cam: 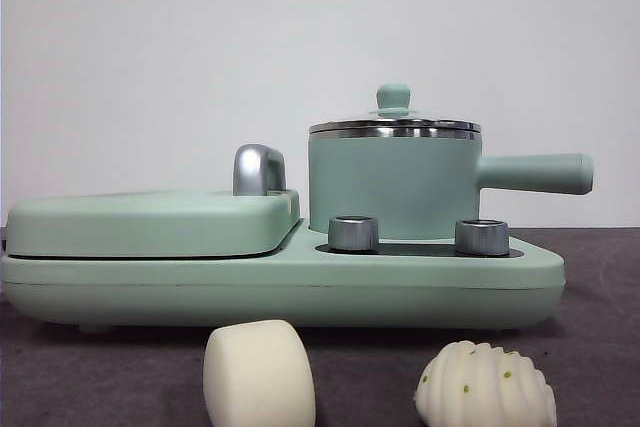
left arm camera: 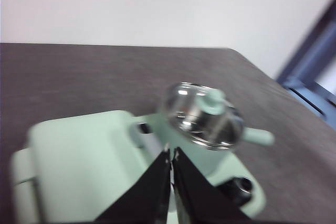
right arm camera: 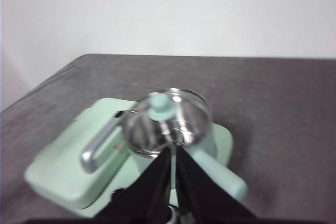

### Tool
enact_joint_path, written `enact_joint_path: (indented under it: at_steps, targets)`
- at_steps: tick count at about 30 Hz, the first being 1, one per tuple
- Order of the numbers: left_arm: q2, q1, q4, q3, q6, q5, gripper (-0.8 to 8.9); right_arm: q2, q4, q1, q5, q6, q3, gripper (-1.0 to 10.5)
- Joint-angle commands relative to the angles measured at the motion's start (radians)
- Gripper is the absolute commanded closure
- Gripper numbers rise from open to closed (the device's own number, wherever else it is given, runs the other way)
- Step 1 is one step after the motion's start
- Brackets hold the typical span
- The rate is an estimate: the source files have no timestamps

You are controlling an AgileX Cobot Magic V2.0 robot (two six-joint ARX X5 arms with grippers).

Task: Put the buns in a small steamer

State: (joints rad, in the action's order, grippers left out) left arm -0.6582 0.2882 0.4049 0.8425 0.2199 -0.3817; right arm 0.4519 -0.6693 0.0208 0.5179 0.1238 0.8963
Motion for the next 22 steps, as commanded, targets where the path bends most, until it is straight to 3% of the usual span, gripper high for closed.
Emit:
enact_joint_path:
  at_steps: [1,6,15,19,22]
  targets:
    - [-0.048,0.017,0.042,0.087,-0.064,-0.060,8.04,0.047,-0.025,0.004,0.071,-0.081,0.074,9.3]
    - [-0.090,0.044,0.121,0.184,-0.106,-0.135,8.04,0.090,-0.043,0.004,0.175,-0.098,0.128,9.3]
    - [-0.087,0.053,0.120,0.194,-0.104,-0.136,7.67,0.089,-0.043,0.004,0.182,-0.085,0.128,9.3]
    - [-0.095,0.053,0.120,0.194,-0.104,-0.136,5.99,0.089,-0.042,0.004,0.181,-0.087,0.128,8.7]
    - [-0.101,0.053,0.119,0.194,-0.104,-0.136,4.10,0.089,-0.042,0.003,0.181,-0.087,0.128,6.6]
